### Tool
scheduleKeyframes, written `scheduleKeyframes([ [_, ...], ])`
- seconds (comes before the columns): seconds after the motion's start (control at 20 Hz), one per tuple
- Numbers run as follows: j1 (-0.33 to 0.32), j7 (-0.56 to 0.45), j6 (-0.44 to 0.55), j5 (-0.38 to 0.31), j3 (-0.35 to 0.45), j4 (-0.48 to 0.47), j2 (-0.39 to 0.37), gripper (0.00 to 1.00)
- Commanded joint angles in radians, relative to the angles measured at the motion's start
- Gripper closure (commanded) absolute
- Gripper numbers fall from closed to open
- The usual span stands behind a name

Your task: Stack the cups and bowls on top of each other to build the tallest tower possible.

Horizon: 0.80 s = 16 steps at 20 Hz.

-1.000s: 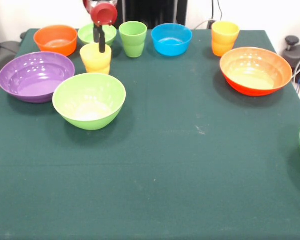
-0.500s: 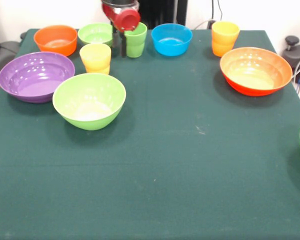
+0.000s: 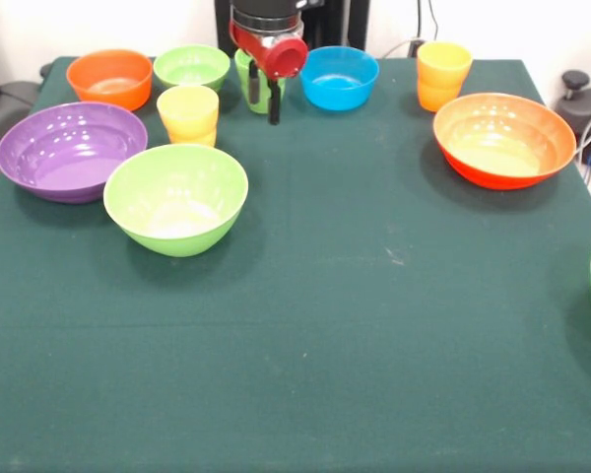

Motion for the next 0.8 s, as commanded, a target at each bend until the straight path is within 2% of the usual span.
scheduleKeyframes([
  [0.05,-0.035,-0.067,0.014,-0.026,0.051,-0.036,0.003,0.0],
  [0.2,-0.053,-0.084,0.033,-0.026,0.061,-0.021,-0.024,0.0],
  [0.8,-0.091,-0.104,0.029,-0.05,0.075,-0.028,-0.014,0.0],
])
